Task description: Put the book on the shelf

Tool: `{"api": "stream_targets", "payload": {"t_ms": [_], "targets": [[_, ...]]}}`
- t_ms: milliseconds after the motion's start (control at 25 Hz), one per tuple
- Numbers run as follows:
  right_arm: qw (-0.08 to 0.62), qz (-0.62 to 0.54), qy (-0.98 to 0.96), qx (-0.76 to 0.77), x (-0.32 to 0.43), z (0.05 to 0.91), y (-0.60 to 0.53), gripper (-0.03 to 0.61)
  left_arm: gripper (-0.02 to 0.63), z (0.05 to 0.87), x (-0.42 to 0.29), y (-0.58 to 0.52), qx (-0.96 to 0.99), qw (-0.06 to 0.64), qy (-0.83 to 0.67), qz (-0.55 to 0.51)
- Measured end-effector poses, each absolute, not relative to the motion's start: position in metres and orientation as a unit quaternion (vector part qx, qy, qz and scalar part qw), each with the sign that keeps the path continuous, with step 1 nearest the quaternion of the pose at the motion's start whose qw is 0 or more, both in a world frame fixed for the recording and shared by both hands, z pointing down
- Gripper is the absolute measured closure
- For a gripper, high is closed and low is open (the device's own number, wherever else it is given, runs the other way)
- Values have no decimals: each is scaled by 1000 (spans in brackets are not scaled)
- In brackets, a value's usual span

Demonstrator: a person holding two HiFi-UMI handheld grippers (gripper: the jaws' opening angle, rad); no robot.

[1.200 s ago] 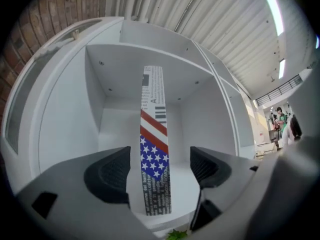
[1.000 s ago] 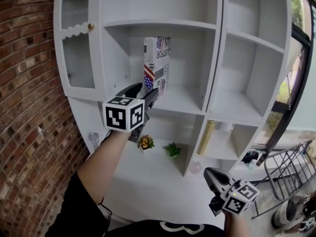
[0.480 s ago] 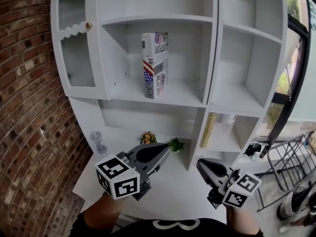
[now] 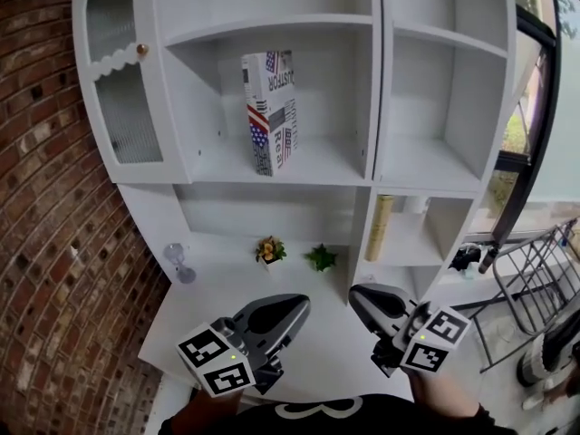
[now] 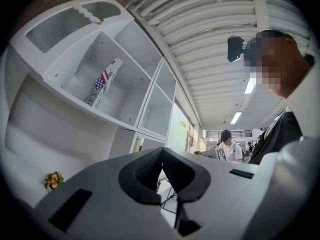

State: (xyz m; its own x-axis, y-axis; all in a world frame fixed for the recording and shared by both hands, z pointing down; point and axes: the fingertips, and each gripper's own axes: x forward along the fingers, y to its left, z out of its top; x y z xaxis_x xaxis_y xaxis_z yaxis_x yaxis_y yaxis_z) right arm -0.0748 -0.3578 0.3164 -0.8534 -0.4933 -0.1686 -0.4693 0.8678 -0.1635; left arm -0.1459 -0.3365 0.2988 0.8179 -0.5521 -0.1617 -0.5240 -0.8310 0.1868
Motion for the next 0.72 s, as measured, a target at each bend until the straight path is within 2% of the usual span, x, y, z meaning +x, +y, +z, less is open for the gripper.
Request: {"api": "stream_targets", "payload": {"t_ms": [240,720], "targets": [[90,-32,961,-258,-72,318,-360,571,612,309,-149,-345,945,86,-295,-109],[79,-50,960,-263,-69,334,-368,571,612,324,-144,-353,942,73,-322,-63]]}}
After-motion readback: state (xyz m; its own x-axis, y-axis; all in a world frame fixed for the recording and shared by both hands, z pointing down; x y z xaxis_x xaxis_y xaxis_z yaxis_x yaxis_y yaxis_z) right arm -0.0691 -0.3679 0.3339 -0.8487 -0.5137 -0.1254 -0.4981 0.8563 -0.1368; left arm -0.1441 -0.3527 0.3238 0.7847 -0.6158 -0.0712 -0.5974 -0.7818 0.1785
